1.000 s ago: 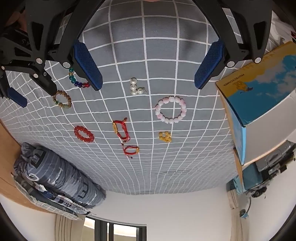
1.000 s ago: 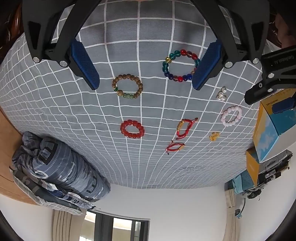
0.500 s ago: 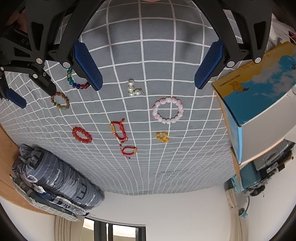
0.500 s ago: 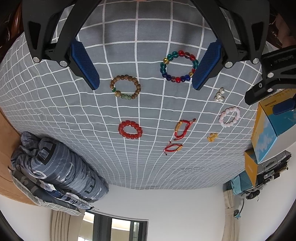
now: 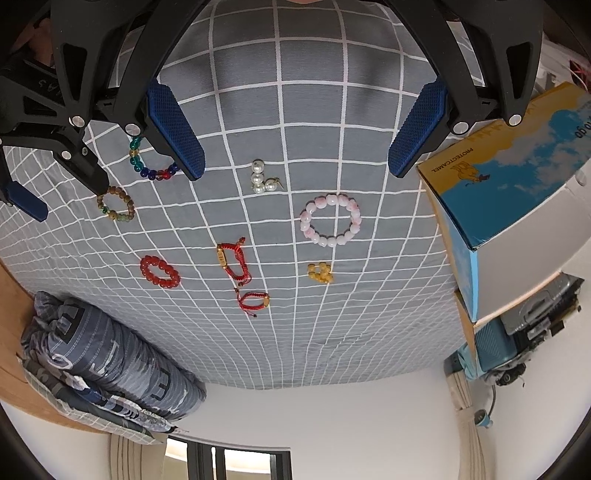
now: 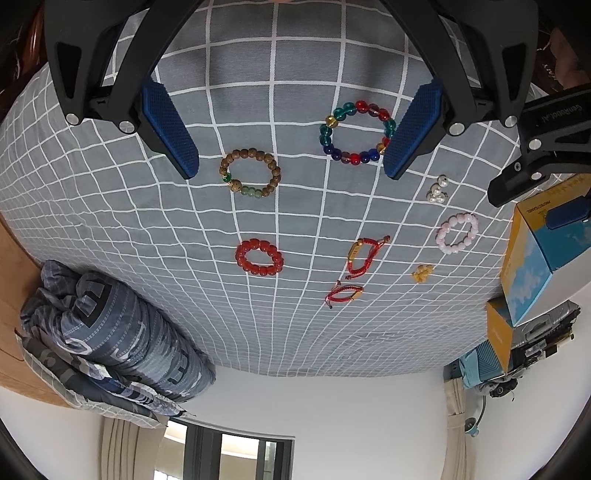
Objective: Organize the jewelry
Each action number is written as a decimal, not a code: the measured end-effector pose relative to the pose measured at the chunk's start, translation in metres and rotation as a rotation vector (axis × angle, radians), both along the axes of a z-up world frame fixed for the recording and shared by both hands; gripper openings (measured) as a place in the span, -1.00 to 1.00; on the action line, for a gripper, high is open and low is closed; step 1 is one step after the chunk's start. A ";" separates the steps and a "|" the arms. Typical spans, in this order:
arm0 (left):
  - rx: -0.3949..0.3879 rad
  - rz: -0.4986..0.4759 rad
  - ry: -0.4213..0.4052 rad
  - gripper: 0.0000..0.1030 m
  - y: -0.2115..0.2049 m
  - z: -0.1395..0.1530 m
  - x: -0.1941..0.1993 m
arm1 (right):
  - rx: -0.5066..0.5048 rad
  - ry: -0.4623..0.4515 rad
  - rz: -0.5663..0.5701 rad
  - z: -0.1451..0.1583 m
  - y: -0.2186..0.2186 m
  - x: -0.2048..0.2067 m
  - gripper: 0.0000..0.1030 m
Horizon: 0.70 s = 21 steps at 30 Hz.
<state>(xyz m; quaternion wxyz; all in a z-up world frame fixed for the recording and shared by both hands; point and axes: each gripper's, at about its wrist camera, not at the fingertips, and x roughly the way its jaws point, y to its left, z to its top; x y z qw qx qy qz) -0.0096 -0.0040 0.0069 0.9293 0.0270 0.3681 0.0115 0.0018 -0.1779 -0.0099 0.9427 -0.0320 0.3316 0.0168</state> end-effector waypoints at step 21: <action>-0.004 -0.004 0.005 0.89 -0.001 -0.001 0.001 | -0.001 0.001 0.000 -0.002 0.000 0.002 0.87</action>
